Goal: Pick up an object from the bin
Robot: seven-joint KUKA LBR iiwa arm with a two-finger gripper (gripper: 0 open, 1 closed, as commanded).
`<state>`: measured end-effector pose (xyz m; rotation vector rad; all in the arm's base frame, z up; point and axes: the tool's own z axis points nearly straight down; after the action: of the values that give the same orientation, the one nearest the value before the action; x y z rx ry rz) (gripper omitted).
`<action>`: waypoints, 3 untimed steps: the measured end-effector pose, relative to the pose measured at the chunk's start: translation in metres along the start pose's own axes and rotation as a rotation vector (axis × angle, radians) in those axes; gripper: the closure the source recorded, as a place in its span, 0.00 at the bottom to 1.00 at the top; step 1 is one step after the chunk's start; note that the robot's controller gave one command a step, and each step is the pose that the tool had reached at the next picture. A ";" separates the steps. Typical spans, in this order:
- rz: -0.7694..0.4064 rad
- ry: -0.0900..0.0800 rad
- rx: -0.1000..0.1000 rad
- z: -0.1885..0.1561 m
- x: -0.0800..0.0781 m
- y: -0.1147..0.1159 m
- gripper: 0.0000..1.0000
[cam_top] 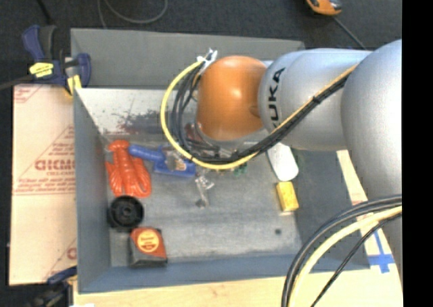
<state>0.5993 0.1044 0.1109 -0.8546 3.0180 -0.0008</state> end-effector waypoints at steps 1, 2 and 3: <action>-0.001 0.002 -0.001 -0.019 -0.023 0.018 0.00; -0.043 -0.001 -0.004 -0.033 0.004 0.011 0.00; -0.023 0.002 0.001 -0.043 0.016 -0.029 0.00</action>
Offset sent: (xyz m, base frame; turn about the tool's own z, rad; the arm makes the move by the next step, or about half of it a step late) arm -0.0339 -0.0567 0.0455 -0.1425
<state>0.6009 0.0710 0.1541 -0.8903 3.0090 -0.0027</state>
